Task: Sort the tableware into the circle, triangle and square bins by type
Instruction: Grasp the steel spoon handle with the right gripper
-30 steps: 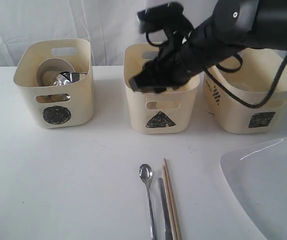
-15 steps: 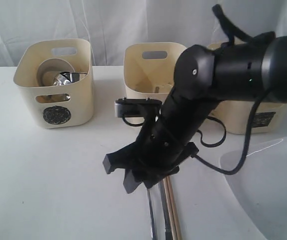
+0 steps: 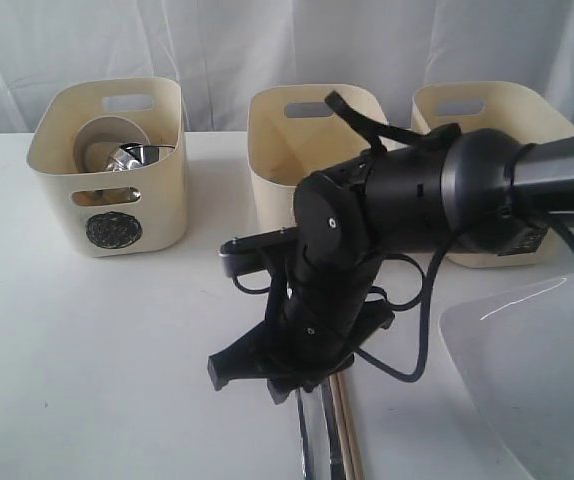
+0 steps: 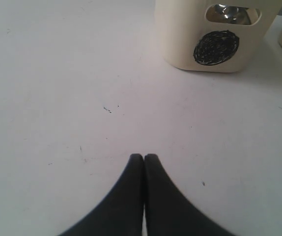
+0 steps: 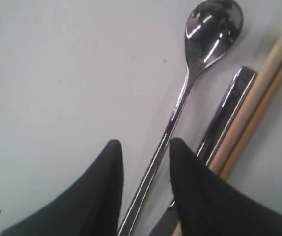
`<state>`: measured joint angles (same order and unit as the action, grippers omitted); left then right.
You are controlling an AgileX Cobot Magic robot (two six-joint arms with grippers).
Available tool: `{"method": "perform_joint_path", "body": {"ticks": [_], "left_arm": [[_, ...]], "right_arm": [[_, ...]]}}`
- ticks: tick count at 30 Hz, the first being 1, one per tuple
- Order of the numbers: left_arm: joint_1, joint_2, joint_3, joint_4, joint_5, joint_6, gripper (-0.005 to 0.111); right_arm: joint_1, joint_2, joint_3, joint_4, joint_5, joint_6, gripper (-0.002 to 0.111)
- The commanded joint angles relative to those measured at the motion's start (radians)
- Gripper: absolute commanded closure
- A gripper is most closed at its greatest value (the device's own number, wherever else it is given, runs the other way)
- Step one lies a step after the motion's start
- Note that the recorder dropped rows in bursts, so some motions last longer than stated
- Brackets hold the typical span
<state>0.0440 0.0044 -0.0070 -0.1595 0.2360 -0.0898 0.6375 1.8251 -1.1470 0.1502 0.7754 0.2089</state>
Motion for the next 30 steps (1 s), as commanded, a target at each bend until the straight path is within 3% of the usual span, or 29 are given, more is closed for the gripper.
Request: {"method": "perform_joint_path", "body": {"ticks": [1, 8, 15, 30], "left_arm": [[-0.008, -0.004, 0.007, -0.007, -0.005, -0.002, 0.107], [-0.008, -0.004, 0.007, -0.007, -0.005, -0.002, 0.107], [-0.008, -0.004, 0.007, -0.007, -0.005, -0.002, 0.107], [-0.008, -0.004, 0.007, -0.007, -0.005, -0.002, 0.107]], "right_arm": [[0.002, 0.031, 0.041, -0.011, -0.047, 0.005, 0.077], [0.002, 0.035, 0.043, -0.013, -0.076, 0.005, 0.077], [0.002, 0.035, 0.043, -0.011, -0.074, 0.005, 0.060], [0.002, 0.110, 0.043, -0.015, -0.122, 0.001, 0.059]]}}
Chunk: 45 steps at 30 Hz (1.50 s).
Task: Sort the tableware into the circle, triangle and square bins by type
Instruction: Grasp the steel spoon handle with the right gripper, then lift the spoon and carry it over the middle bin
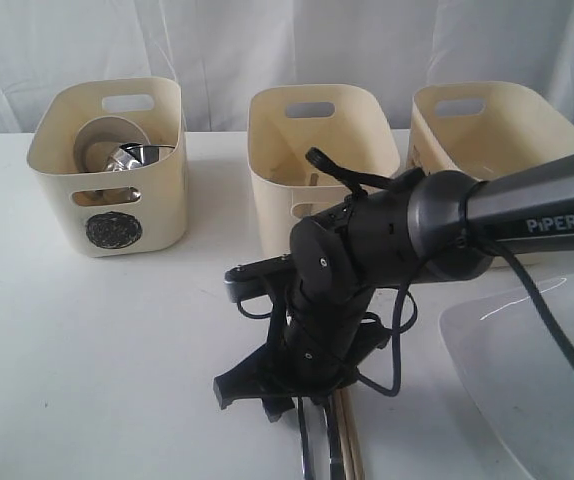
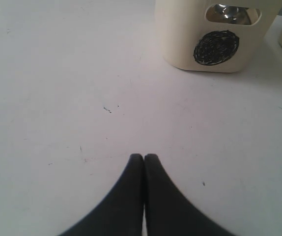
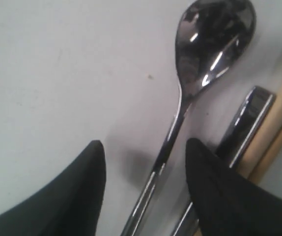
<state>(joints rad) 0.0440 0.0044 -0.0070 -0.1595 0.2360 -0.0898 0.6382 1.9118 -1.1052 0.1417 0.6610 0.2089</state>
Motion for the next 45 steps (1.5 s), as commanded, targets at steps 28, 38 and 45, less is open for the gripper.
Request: {"method": "perform_joint_path", "body": {"ticks": [28, 38, 45], "left_arm": [[-0.008, -0.004, 0.007, -0.007, -0.005, -0.002, 0.107], [-0.008, -0.004, 0.007, -0.007, -0.005, -0.002, 0.107], [-0.008, -0.004, 0.007, -0.007, -0.005, -0.002, 0.107]], "right_arm": [[0.002, -0.003, 0.001, -0.003, -0.016, -0.084, 0.108], [0.002, -0.167, 0.001, -0.003, -0.018, -0.082, 0.108], [0.000, -0.295, -0.033, -0.053, -0.106, -0.082, 0.108]]}}
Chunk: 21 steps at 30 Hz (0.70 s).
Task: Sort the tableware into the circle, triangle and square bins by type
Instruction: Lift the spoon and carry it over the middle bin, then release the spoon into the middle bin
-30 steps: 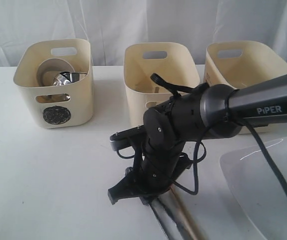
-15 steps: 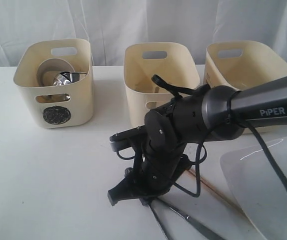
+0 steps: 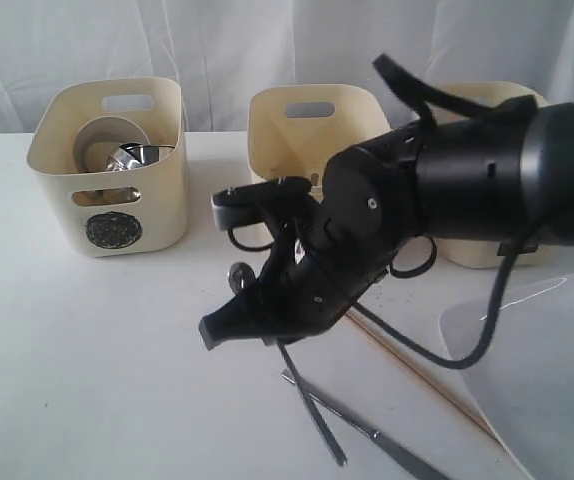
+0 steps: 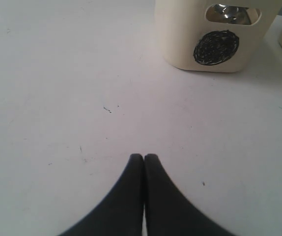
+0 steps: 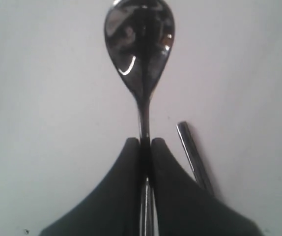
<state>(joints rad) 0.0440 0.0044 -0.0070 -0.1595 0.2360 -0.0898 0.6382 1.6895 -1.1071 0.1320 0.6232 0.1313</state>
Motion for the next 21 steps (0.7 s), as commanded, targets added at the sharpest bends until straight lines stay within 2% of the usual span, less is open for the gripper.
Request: {"method": "perform_joint_path", "body": {"ticks": [1, 6, 11, 14, 18, 21], "left_arm": [[-0.008, -0.004, 0.007, -0.007, -0.005, -0.002, 0.107], [-0.008, -0.004, 0.007, -0.007, -0.005, -0.002, 0.107], [-0.008, -0.004, 0.007, -0.007, -0.005, -0.002, 0.107], [-0.008, -0.004, 0.007, -0.007, -0.005, -0.002, 0.107], [-0.008, -0.004, 0.007, -0.007, -0.005, -0.002, 0.107], [-0.008, -0.004, 0.007, -0.007, -0.005, -0.002, 0.107]], "right_arm": [[-0.002, -0.089, -0.044, -0.069, -0.097, -0.005, 0.108], [-0.014, -0.120, -0.120, -0.251, -0.204, 0.012, 0.108], [-0.089, -0.120, -0.196, -0.410, -0.274, 0.094, 0.108], [-0.143, -0.120, -0.216, -0.500, -0.381, 0.149, 0.108], [-0.217, -0.100, -0.221, -0.525, -0.588, 0.165, 0.108], [-0.258, -0.060, -0.221, -0.525, -0.672, 0.165, 0.108]]}}
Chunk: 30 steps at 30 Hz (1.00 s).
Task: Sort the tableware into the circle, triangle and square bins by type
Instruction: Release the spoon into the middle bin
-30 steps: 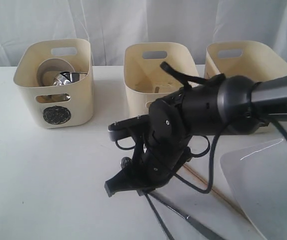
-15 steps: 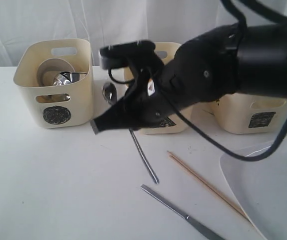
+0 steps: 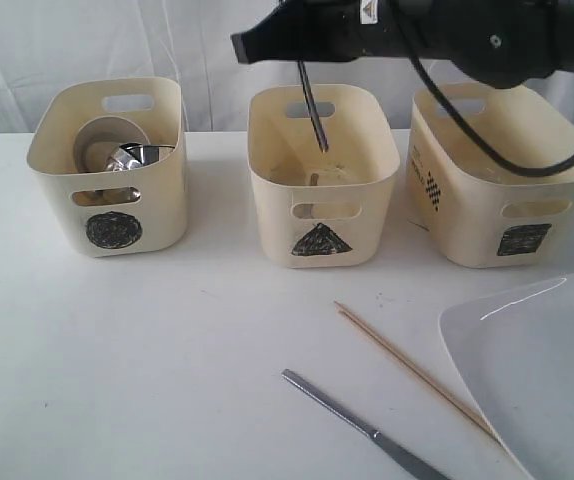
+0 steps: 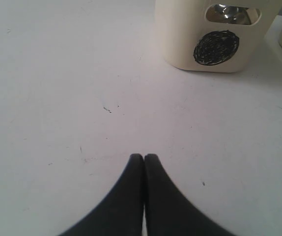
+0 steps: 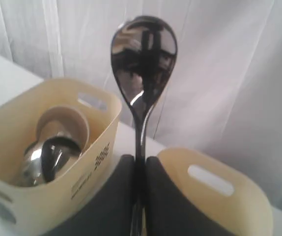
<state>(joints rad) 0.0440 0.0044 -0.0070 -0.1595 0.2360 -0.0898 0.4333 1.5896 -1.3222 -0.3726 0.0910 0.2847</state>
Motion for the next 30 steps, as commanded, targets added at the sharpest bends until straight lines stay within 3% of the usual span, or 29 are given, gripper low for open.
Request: {"method": "perform_joint_path", "body": {"ticks": [1, 6, 9, 16, 19, 23, 30], "left_arm": [[-0.008, -0.004, 0.007, -0.007, -0.005, -0.002, 0.107], [-0.008, -0.004, 0.007, -0.007, -0.005, -0.002, 0.107], [-0.008, -0.004, 0.007, -0.007, -0.005, -0.002, 0.107], [-0.008, -0.004, 0.007, -0.007, -0.005, -0.002, 0.107], [-0.008, -0.004, 0.007, -0.007, -0.005, -0.002, 0.107], [-0.008, -0.004, 0.007, -0.007, -0.005, -0.002, 0.107], [-0.008, -0.004, 0.007, -0.007, -0.005, -0.002, 0.107]], "right_arm": [[-0.061, 0.052, -0.006, -0.021, -0.159, 0.011, 0.108], [-0.141, 0.244, -0.008, 0.011, -0.496, -0.142, 0.108], [-0.157, 0.330, -0.009, 0.097, -0.595, -0.186, 0.108], [-0.157, 0.412, -0.019, 0.147, -0.512, -0.204, 0.107], [-0.160, 0.412, -0.028, 0.147, -0.503, -0.212, 0.096], [-0.164, 0.395, -0.029, 0.147, -0.420, -0.212, 0.069], [-0.164, 0.283, -0.029, 0.147, -0.198, -0.210, 0.067]]}}
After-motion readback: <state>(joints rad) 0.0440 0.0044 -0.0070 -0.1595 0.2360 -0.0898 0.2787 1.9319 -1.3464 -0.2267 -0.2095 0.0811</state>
